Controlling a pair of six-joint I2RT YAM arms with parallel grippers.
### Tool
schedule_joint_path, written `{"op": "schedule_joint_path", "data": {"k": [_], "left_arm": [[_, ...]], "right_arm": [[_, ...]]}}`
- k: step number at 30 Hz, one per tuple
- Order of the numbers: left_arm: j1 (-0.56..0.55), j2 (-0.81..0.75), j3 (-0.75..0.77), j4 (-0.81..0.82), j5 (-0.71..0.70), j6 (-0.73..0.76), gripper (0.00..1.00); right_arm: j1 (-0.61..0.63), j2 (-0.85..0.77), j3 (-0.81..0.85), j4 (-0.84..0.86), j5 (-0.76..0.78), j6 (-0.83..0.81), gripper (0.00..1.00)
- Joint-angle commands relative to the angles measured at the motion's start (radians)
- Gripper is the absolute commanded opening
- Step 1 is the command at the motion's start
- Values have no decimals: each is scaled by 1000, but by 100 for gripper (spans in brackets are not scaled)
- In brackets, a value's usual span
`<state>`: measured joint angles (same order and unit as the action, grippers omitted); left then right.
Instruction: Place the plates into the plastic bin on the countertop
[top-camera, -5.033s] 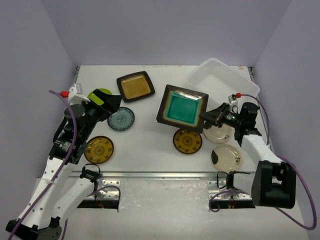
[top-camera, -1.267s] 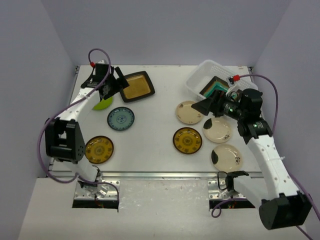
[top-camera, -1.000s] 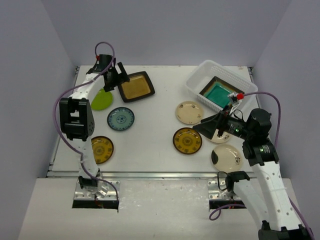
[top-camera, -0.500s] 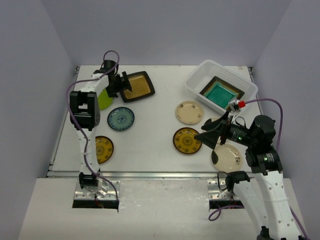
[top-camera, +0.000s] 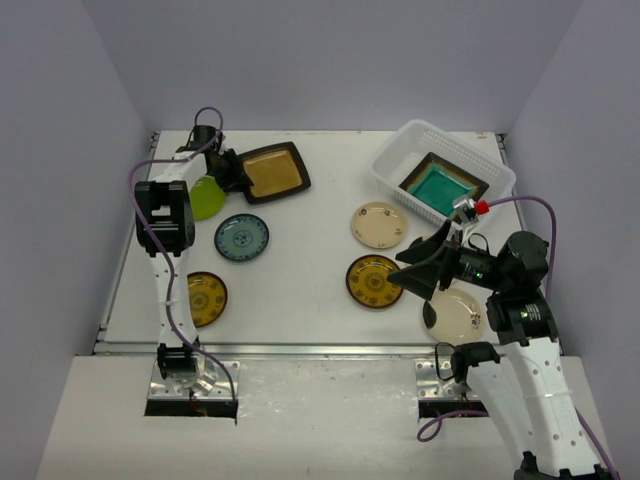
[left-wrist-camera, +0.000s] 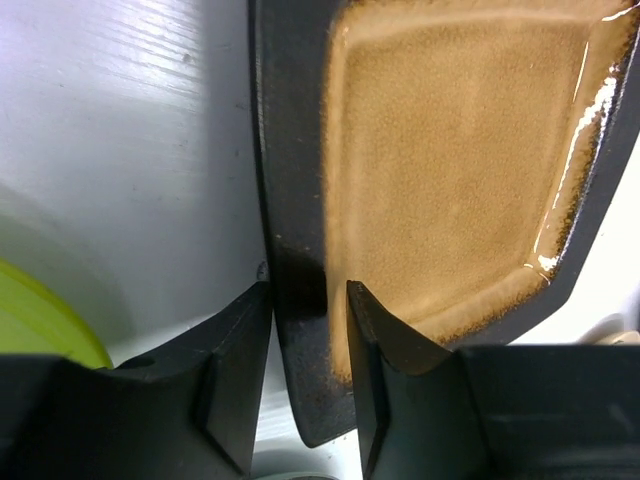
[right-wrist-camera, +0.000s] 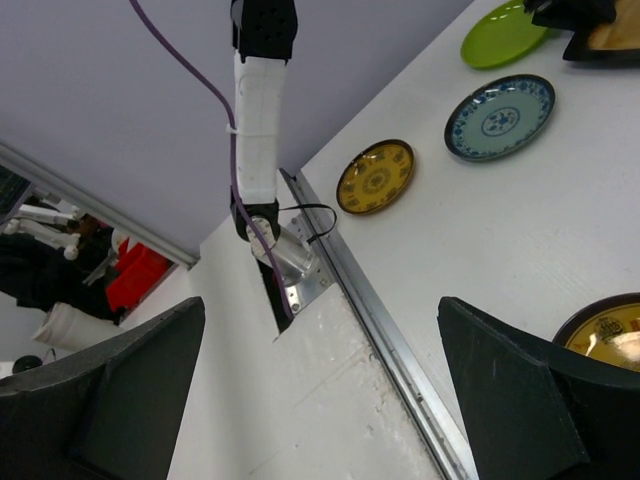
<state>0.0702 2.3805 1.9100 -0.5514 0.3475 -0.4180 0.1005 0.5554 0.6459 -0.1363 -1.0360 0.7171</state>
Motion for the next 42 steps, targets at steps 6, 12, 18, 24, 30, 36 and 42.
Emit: {"op": "schedule_joint_path", "data": {"k": [6, 12, 18, 24, 30, 36, 42], "left_arm": [[25, 22, -41, 131, 114, -64, 1], [26, -78, -175, 444, 325, -180, 0], [26, -209, -321, 743, 452, -412, 0], [25, -353, -423, 854, 466, -495, 0], [26, -466, -427, 877, 486, -539, 0], [-51, -513, -359, 819, 514, -530, 0], [-239, -356, -59, 638, 475, -437, 0]], "right_arm": [[-2, -5, -9, 153, -54, 78, 99], [-2, -11, -8, 93, -39, 25, 99], [-2, 8, -11, 89, -22, 23, 99], [-3, 4, 2, 64, 2, 0, 99], [-4, 6, 30, 18, 37, -25, 99], [-3, 11, 64, -60, 152, -15, 99], [-4, -10, 148, -180, 276, -14, 99]]}}
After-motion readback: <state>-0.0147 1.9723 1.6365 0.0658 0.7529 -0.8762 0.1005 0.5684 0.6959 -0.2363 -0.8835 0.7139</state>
